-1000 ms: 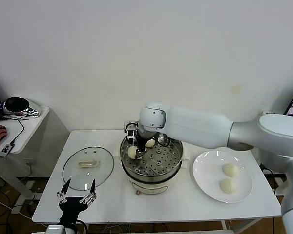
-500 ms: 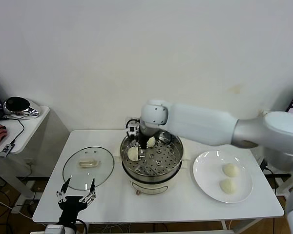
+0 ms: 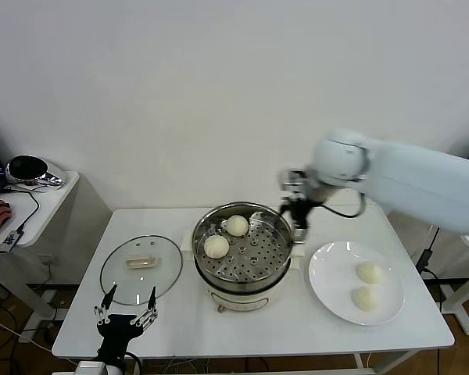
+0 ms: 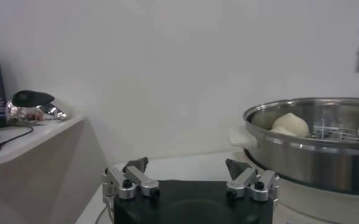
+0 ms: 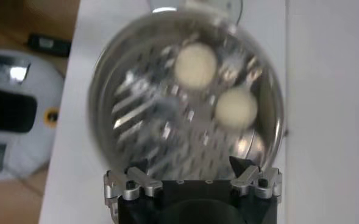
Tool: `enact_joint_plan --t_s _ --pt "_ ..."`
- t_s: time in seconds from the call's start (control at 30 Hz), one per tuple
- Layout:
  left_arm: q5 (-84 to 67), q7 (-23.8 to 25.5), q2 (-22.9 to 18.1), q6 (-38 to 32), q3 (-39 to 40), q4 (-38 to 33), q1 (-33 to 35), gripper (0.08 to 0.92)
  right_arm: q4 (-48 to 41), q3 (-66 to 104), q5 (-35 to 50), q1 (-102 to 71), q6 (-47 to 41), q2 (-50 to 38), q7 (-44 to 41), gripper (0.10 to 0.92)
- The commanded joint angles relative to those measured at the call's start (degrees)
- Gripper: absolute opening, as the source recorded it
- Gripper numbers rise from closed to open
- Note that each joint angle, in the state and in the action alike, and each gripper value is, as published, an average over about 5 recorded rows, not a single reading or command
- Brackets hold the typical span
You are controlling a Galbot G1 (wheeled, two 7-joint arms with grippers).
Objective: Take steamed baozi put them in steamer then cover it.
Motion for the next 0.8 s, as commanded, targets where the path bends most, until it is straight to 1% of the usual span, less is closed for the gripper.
enact_joint_plan --t_s 0.03,0.2,0.37,0.53,0.8 --pt "0.6 0.0 -0.3 -0.1 0.0 0.1 0.6 0.823 5.4 12.2 -19.0 -17.4 11.9 -20.6 -5.5 0.823" --pt "1.2 0.0 -0.7 -0.1 0.1 0.0 0.8 0.823 2.8 23.5 -25.1 -33.6 13.8 -21.1 -2.0 0.823" --pt "1.3 0.0 -0.9 0.0 -0.2 0.1 1.3 0.823 1.0 33.1 -29.0 -46.1 15.1 -19.6 -1.5 0.823" --pt "1.3 0.0 -1.0 0.0 -0.5 0.3 1.5 0.823 -1.1 36.5 -31.8 -50.7 16.2 -17.7 -1.2 0.823" --pt "1.3 0.0 -1.2 0.0 -0.7 0.5 1.6 0.823 -5.6 38.3 -33.4 -53.6 15.9 -13.6 1.1 0.823"
